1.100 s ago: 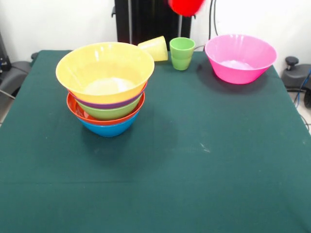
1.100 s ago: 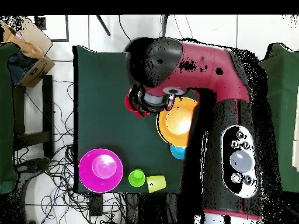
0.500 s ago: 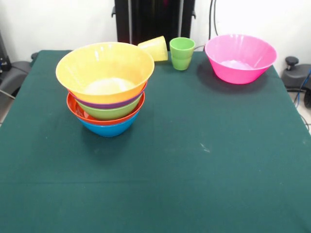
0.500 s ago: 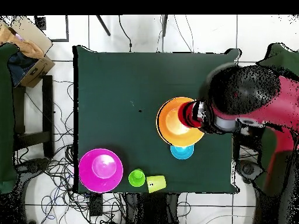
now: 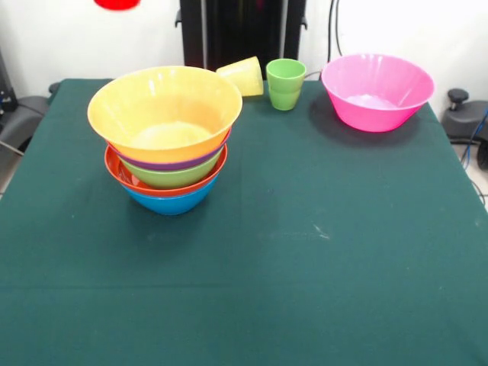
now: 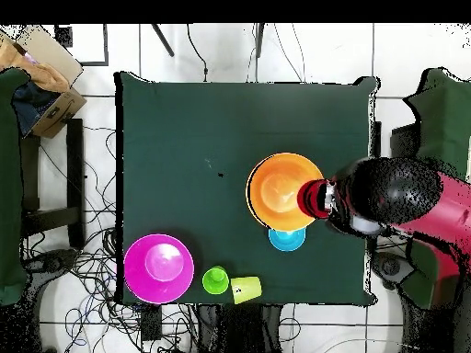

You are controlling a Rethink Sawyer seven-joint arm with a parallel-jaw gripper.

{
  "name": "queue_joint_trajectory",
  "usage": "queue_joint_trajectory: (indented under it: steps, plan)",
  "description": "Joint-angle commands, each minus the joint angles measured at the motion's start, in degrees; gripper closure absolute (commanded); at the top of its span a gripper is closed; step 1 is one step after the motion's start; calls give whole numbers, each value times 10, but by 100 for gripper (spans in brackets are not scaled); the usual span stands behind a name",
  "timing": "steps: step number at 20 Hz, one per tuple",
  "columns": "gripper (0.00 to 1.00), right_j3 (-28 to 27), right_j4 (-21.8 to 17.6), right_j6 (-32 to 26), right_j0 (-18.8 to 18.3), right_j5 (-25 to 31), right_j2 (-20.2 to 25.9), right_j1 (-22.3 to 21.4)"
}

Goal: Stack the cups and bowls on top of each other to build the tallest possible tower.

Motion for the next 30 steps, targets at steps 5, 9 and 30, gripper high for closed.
queue_joint_trajectory:
  steps: [5,9,30]
  plan:
    - [100,104,-72,-148,1,-59,77,25]
    - [100,115,-80,-149,-10,-66,90,20]
    - [100,192,-137,-154,-122,-223,202,70]
